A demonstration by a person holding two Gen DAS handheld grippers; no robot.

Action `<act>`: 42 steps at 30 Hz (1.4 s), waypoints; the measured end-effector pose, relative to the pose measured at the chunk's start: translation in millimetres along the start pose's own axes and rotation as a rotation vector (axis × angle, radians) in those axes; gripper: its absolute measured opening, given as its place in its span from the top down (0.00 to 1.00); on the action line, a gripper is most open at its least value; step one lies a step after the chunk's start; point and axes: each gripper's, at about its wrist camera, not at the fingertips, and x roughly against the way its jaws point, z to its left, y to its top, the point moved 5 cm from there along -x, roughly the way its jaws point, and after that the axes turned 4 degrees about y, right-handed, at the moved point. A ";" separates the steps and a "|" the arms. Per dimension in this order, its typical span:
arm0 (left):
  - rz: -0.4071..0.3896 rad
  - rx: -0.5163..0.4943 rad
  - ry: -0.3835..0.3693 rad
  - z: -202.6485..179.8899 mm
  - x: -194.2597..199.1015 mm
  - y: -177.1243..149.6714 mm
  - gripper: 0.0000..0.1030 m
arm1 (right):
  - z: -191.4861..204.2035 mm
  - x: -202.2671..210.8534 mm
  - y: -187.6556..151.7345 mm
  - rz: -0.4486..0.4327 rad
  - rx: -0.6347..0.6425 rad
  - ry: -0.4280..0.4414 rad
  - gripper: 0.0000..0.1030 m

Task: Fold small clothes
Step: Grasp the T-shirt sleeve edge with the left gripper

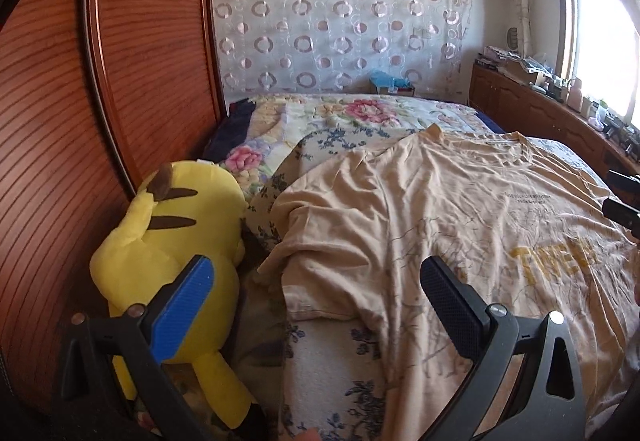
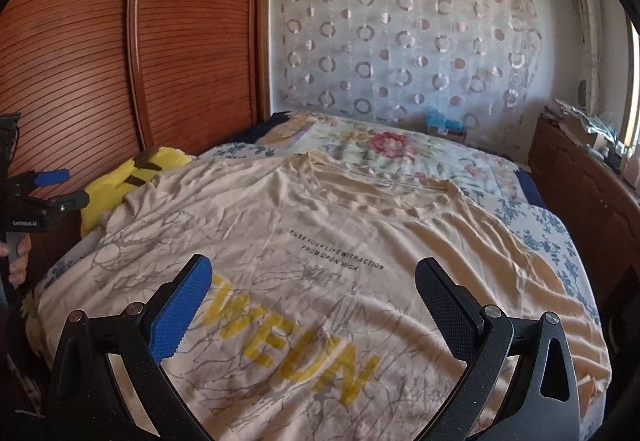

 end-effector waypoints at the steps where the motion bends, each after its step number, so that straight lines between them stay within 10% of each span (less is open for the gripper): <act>1: 0.015 0.003 -0.007 2.8 -4.9 -0.6 0.00 | 1.6 -6.6 0.1 0.012 0.008 0.008 0.00; 18: 0.213 0.221 -0.174 40.9 -80.2 3.1 0.06 | 5.9 -49.6 -6.3 0.131 0.032 0.087 0.00; 30: 0.256 0.175 -0.197 32.6 -91.6 7.8 0.93 | -8.0 -51.7 -11.8 0.163 0.012 0.099 0.01; 37: 0.143 0.054 -0.136 11.4 -58.5 43.5 0.96 | -19.2 -47.9 -15.5 0.171 -0.006 0.104 0.08; 42: 0.056 -0.054 -0.224 -42.6 -28.8 86.6 0.96 | -34.5 -44.2 -18.6 0.169 -0.026 0.083 0.13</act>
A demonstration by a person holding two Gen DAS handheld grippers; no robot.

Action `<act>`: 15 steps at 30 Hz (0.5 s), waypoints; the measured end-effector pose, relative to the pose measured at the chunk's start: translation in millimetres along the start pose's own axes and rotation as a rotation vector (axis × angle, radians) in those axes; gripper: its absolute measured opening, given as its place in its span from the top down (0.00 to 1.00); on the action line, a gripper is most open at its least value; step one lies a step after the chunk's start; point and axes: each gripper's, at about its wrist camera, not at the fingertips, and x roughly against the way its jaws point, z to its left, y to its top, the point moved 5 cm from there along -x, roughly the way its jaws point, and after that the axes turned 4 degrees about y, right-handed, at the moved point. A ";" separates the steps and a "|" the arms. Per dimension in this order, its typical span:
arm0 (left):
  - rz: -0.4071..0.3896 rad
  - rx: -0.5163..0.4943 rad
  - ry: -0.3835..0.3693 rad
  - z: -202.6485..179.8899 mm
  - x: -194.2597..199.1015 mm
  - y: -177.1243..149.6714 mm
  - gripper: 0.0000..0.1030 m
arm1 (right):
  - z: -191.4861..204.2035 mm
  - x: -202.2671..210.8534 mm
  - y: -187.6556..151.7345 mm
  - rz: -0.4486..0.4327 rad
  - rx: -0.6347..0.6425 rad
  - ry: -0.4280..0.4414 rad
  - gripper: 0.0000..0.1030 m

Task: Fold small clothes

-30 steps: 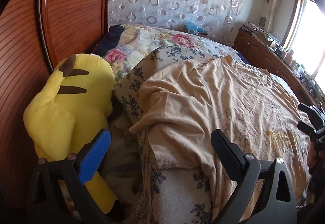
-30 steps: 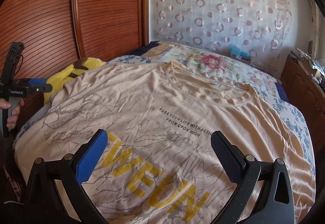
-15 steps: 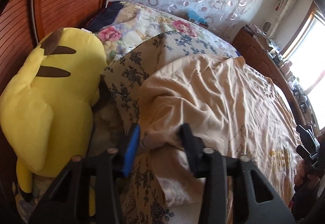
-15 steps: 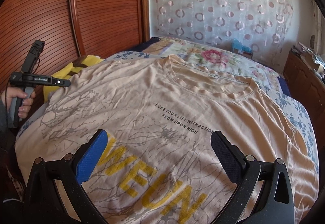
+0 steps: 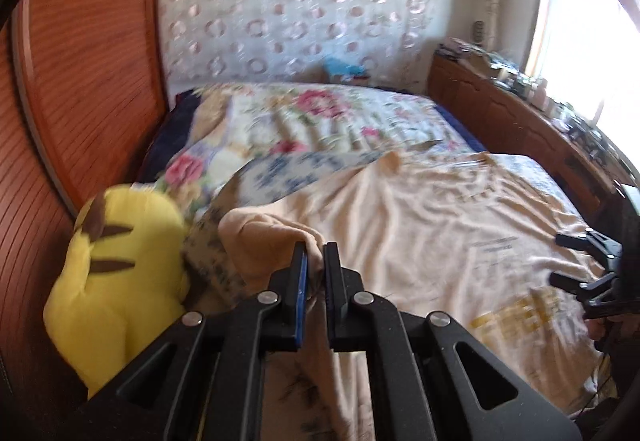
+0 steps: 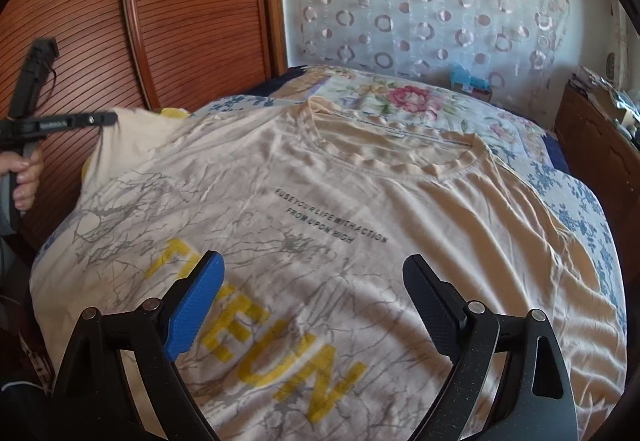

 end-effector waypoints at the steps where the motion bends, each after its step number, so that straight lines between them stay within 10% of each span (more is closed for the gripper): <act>1: -0.006 -0.015 -0.012 -8.9 1.3 5.5 0.96 | -3.6 1.5 -0.9 -0.001 -0.007 -0.006 0.14; 6: -0.049 -0.115 -0.079 -71.7 15.2 26.4 0.92 | -13.0 18.2 -5.0 -0.023 -0.027 -0.028 0.18; 10: -0.070 -0.154 -0.104 -93.4 32.3 27.9 0.57 | -17.3 35.3 -11.6 -0.042 -0.051 -0.047 0.18; 15: -0.087 -0.144 -0.073 -87.5 58.2 12.9 0.44 | -19.4 53.2 -18.2 -0.070 -0.066 -0.063 0.18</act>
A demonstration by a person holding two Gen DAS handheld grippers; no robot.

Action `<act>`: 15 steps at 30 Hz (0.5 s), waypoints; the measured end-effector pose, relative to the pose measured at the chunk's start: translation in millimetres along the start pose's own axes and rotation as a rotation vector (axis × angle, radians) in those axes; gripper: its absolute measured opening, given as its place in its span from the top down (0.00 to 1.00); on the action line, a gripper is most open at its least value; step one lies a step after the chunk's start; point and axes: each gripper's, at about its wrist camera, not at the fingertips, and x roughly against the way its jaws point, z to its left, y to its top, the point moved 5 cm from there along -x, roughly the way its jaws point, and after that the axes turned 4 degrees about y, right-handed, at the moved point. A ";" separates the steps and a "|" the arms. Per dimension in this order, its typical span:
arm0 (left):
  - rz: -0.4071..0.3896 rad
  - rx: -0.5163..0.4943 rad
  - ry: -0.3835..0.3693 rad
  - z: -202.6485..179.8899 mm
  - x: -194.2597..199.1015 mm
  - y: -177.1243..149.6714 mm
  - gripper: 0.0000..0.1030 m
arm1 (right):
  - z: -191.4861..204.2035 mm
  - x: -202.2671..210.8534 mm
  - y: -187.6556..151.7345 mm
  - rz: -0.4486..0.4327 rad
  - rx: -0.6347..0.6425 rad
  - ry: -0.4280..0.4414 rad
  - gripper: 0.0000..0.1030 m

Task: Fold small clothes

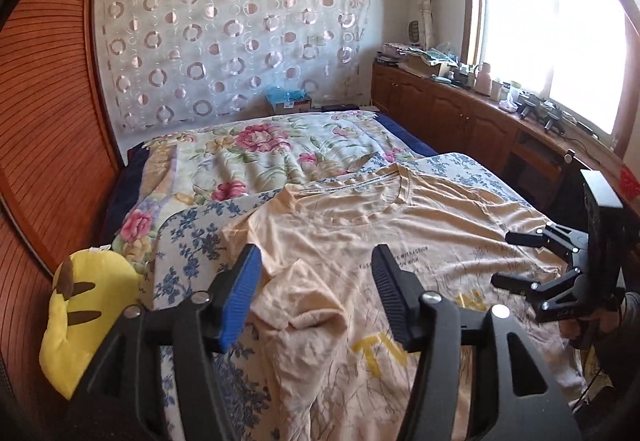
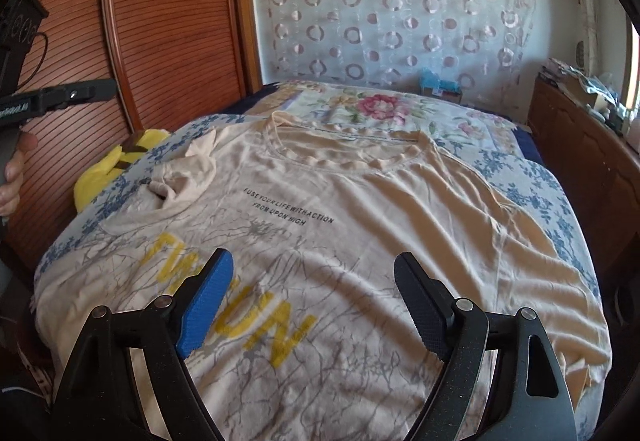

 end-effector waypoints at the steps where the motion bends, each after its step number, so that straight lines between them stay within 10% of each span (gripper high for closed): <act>1: 0.004 0.004 0.008 2.5 4.7 -5.9 0.44 | 0.7 2.9 -0.7 -0.007 -0.002 0.005 0.18; 15: 0.073 0.142 0.101 43.0 5.4 -93.7 0.44 | 64.8 -29.7 41.8 -0.021 0.098 0.157 0.47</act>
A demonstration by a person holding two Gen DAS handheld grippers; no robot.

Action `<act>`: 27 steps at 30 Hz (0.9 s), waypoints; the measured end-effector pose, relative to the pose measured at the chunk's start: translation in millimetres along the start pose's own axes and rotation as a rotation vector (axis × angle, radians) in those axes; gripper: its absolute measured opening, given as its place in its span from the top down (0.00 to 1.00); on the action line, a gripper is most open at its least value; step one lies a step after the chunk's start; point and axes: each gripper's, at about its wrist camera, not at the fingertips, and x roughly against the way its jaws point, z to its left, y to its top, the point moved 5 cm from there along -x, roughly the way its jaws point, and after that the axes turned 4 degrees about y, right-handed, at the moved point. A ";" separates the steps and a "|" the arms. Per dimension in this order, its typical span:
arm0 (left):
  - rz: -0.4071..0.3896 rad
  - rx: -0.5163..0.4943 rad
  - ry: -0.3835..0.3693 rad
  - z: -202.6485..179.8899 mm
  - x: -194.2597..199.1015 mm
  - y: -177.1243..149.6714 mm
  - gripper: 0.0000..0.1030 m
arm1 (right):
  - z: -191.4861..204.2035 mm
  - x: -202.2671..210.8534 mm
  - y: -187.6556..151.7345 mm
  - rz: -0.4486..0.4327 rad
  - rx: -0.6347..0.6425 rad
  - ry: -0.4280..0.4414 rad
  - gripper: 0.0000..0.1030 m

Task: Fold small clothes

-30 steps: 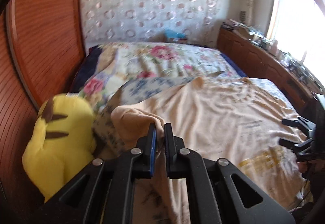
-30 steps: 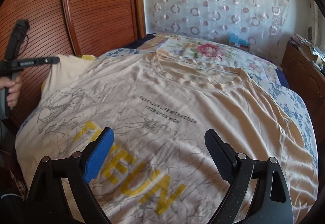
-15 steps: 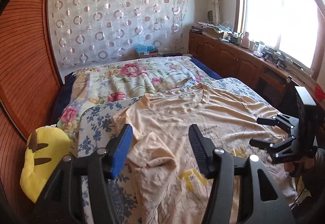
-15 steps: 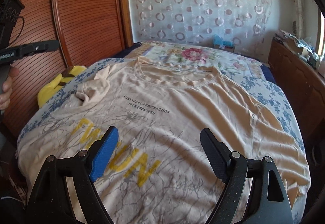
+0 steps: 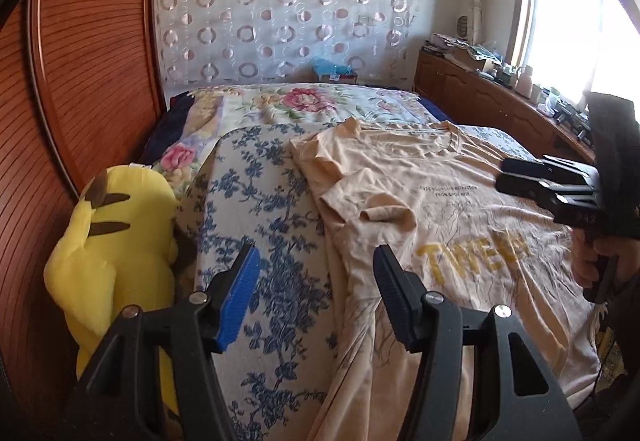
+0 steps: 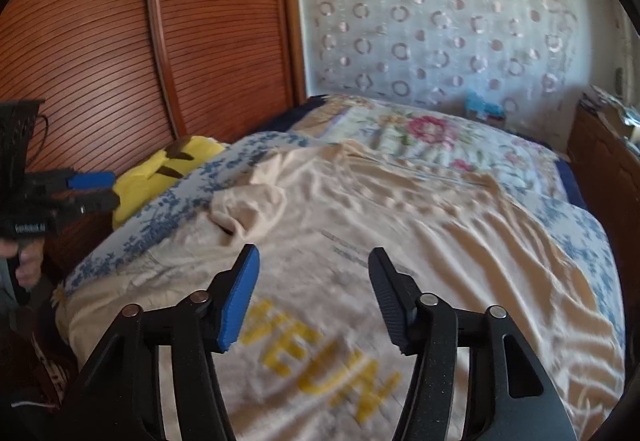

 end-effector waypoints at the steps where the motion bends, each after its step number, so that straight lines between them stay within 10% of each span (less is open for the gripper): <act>1: -0.003 0.003 0.003 0.3 0.1 -2.5 0.44 | 4.7 -8.7 5.3 0.005 0.006 0.017 0.48; 17: -0.016 0.054 0.015 20.3 16.1 -24.7 0.44 | 83.2 -164.7 41.7 0.239 0.110 0.117 0.52; 27: -0.016 0.046 0.010 10.9 11.6 -24.6 0.44 | 68.6 -166.5 32.5 0.251 0.118 0.052 0.96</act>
